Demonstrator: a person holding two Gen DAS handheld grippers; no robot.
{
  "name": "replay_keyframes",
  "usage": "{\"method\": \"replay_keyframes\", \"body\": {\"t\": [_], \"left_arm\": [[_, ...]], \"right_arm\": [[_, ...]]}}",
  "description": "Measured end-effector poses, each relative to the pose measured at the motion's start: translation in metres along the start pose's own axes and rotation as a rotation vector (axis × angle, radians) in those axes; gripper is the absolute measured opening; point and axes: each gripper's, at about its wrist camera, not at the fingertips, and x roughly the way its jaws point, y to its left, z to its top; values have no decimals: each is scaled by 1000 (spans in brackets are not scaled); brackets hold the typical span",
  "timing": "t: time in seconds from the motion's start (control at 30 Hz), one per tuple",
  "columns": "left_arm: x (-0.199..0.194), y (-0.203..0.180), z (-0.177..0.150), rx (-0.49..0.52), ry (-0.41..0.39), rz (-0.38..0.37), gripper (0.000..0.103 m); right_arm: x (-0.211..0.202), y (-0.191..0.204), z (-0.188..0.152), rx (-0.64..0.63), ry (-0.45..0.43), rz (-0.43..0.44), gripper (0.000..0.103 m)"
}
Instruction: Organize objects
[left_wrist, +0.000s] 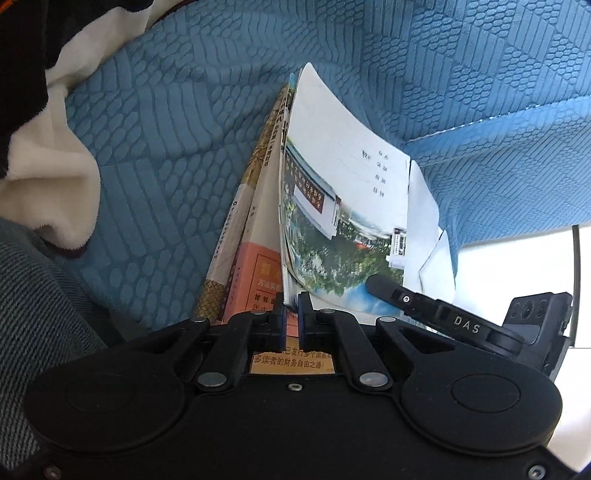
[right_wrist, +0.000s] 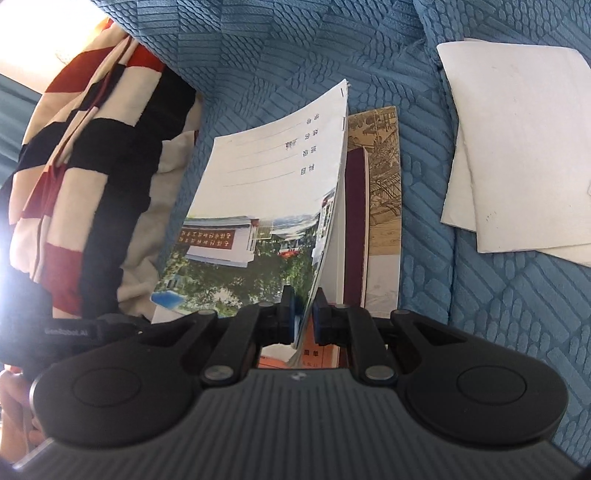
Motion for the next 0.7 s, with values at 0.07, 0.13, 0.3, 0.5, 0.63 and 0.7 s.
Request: {"method": "replay_keyframes", "body": {"t": [0.07,0.13,0.3,0.5,0.63,0.7], "left_arm": [[0,1,-1,-8,5,1,8],[-1,0,-3,-7,14,19,24],[-15,-7,-6,27,9,28,42],[-33,-20,-3,91,-81,52,43],[-30,-30,7,138,-113,87,40],[-27,-36,11,177,-132,122,39]], "right_arm": [[-2,0,-1,3,-3,-8,16],[-3,0,-1,11,-3,-22,21],[-12,0,-4,17,3,-86,52],[-27,9,-8,-10,-114,-129,52],[-25,20,-8,-54,-158,-136,45],[-20,25,-7,-78,-168,-161,38]]}}
